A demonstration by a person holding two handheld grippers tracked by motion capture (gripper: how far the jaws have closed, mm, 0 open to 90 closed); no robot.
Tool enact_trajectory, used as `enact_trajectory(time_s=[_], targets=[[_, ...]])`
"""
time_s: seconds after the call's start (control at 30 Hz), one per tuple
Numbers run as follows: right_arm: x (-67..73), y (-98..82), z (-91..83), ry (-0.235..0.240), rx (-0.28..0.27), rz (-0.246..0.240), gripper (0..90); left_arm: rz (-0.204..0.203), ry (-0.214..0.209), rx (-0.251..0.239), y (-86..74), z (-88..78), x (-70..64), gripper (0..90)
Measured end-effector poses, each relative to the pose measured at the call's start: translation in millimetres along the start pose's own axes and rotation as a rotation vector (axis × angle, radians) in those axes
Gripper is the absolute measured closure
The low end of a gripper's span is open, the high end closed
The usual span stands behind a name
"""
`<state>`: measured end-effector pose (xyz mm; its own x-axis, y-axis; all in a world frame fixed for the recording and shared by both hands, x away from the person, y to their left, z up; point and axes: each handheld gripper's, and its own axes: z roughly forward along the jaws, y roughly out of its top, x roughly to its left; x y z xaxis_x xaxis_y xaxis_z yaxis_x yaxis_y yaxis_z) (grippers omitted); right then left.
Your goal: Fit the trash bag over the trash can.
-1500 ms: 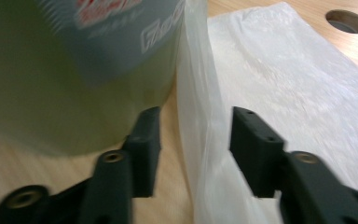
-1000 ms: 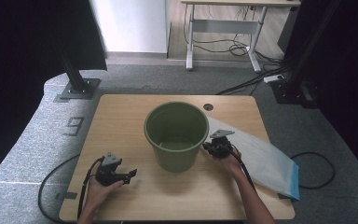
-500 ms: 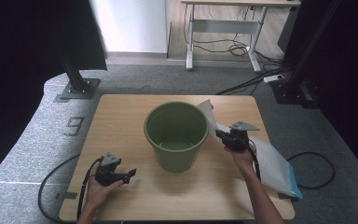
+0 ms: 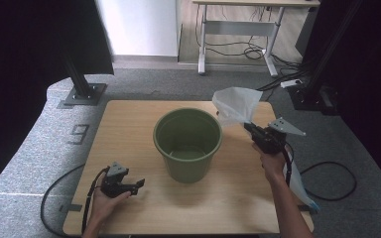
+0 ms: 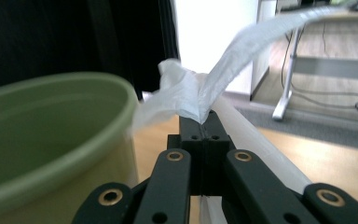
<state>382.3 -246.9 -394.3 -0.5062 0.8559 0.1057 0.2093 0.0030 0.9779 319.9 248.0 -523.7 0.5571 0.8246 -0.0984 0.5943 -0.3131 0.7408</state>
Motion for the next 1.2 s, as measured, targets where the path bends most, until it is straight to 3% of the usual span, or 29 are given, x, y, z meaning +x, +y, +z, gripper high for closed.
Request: enact_trajectory(time_s=[0.2,0.43,0.53,0.57,0.6,0.73,0.83,1.03,1.2], targets=[[9.4,26.7,-11.3,0.013,-0.076,-0.002,88.8,-0.001,0.0,-0.001,-0.2,0.0,0.3,17.3],[29.0,52.0,-23.1,0.031,-0.147,-0.055,88.8,0.0,0.001,-0.001,-0.4,-0.5,0.6,17.3],[45.0,59.8,-28.9,0.106,-0.159,-0.07,88.8,-0.005,0.001,-0.007,-0.4,-1.1,1.4,17.4],[45.0,59.8,-28.9,0.106,-0.159,-0.07,88.8,-0.005,0.001,-0.007,-0.4,-1.1,1.4,17.4],[53.8,58.0,-28.3,0.138,-0.146,-0.085,88.8,-0.004,0.001,-0.005,-0.4,-1.0,1.6,17.4],[63.4,52.6,-24.5,0.19,-0.124,-0.081,88.7,-0.001,0.001,-0.001,-0.5,-0.5,0.9,17.3],[79.5,40.1,-13.1,0.252,-0.066,-0.103,88.7,-0.001,-0.001,0.001,-0.7,0.0,1.0,17.4],[96.6,23.6,0.4,0.308,0.001,-0.112,88.6,0.0,-0.003,0.005,-1.2,0.8,1.0,17.4],[103.1,14.2,7.2,0.343,0.047,-0.108,86.4,0.0,-0.004,0.003,-1.2,0.2,1.1,17.3]])
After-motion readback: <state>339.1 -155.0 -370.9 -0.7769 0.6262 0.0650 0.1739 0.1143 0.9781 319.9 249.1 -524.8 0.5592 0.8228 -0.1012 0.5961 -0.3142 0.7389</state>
